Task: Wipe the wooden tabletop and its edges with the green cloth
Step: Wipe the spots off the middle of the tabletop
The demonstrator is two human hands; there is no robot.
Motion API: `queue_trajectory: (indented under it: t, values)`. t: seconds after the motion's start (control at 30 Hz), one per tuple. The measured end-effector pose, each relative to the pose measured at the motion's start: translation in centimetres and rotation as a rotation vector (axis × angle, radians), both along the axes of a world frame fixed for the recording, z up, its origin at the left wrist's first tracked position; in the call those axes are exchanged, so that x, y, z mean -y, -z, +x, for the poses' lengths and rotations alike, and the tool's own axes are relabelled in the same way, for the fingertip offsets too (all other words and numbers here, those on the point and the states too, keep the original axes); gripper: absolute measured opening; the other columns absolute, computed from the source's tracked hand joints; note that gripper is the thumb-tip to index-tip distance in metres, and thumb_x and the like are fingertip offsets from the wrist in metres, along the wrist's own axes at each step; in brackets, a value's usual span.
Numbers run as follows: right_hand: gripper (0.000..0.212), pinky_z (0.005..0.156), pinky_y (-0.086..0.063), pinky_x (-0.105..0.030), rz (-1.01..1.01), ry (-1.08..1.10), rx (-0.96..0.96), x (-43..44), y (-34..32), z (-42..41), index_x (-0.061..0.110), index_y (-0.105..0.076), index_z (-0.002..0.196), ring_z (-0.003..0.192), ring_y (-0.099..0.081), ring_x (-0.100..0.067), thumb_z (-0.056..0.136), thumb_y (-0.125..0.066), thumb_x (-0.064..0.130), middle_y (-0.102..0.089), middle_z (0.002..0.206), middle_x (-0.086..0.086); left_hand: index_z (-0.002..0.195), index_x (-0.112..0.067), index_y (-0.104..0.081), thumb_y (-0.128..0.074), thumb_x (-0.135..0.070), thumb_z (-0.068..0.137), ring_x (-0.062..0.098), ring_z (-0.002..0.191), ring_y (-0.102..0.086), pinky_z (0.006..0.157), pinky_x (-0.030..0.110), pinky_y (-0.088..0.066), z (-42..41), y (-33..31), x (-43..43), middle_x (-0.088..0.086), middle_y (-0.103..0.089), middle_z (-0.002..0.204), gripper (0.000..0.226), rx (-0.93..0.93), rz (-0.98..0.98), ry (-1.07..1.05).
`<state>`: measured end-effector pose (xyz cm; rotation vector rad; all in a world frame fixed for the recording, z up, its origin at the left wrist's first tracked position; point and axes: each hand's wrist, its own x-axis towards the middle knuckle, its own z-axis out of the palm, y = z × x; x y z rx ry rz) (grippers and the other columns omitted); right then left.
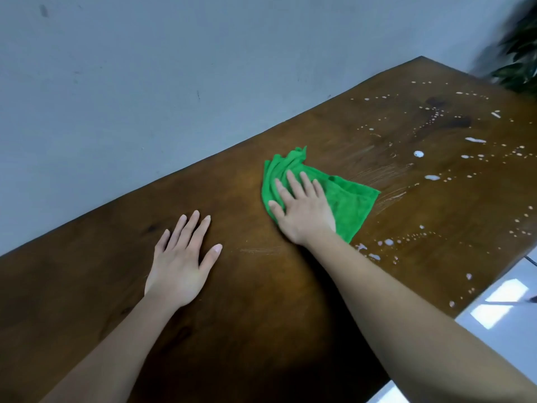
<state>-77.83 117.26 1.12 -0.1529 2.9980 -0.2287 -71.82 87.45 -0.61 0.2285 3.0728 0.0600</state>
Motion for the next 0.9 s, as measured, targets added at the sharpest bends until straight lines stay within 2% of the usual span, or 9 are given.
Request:
queue_trajectory:
  t: [0.2, 0.37, 0.47, 0.6, 0.73, 0.9]
  values:
    - [0.072, 0.138, 0.004, -0.053, -0.032, -0.233, -0.001, 3.9, 0.4, 9.3, 0.036, 0.0, 0.177, 0.171, 0.015, -0.027, 0.112, 0.001, 0.067, 0.008, 0.186, 0.002, 0.178, -0.038, -0.009, 0.005, -0.081, 0.105, 0.015, 0.172, 0.005, 0.137, 0.049, -0.005, 0.1, 0.0, 0.2, -0.009, -0.001, 0.187, 0.085, -0.01, 0.029, 0.021]
    - [0.067, 0.137, 0.006, -0.042, -0.07, -0.319, -0.032, 0.2, 0.7, 13.9, 0.043, -0.004, 0.176, 0.171, 0.013, -0.017, 0.115, -0.006, 0.069, 0.005, 0.185, 0.011, 0.178, -0.036, -0.012, 0.002, -0.078, 0.108, 0.017, 0.173, 0.0, 0.138, 0.053, -0.011, 0.4, 0.0, 0.4, -0.007, -0.005, 0.187, 0.083, -0.027, 0.021, 0.061]
    - [0.065, 0.136, -0.002, -0.037, -0.068, -0.208, -0.045, -4.2, 0.6, 13.3, 0.048, -0.006, 0.176, 0.171, 0.013, -0.01, 0.114, -0.008, 0.07, 0.005, 0.185, 0.016, 0.178, -0.035, -0.012, 0.004, -0.079, 0.106, 0.019, 0.173, -0.001, 0.138, 0.053, -0.013, 0.5, -0.1, 0.4, -0.006, -0.006, 0.187, 0.086, -0.03, 0.017, 0.074]
    - [0.072, 0.138, -0.013, -0.046, -0.067, 0.089, -0.045, -11.6, 0.5, 11.6, 0.05, -0.011, 0.175, 0.171, 0.006, -0.009, 0.107, -0.003, 0.075, 0.0, 0.185, 0.017, 0.178, -0.034, -0.012, 0.004, -0.079, 0.105, 0.019, 0.173, 0.0, 0.138, 0.053, -0.011, 0.7, -0.2, 0.3, -0.005, -0.005, 0.187, 0.087, -0.017, 0.022, 0.095]
    - [0.071, 0.138, -0.008, -0.047, -0.047, 0.341, -0.016, -17.1, 0.6, 10.3, 0.05, -0.005, 0.175, 0.171, 0.007, -0.012, 0.109, -0.004, 0.075, 0.004, 0.186, 0.015, 0.178, -0.034, -0.011, 0.004, -0.079, 0.105, 0.018, 0.173, 0.001, 0.138, 0.052, -0.011, 1.0, -0.2, 0.5, -0.006, -0.004, 0.187, 0.087, -0.019, 0.018, 0.13]
    - [0.07, 0.138, -0.004, -0.049, -0.056, 0.478, -0.004, -15.7, 0.4, 10.2, 0.044, -0.003, 0.177, 0.172, 0.008, -0.019, 0.112, -0.007, 0.07, 0.005, 0.187, 0.008, 0.178, -0.035, -0.012, 0.005, -0.081, 0.105, 0.019, 0.173, -0.001, 0.138, 0.053, -0.011, 1.1, -0.1, 0.5, -0.005, -0.006, 0.187, 0.088, -0.023, 0.012, 0.144]
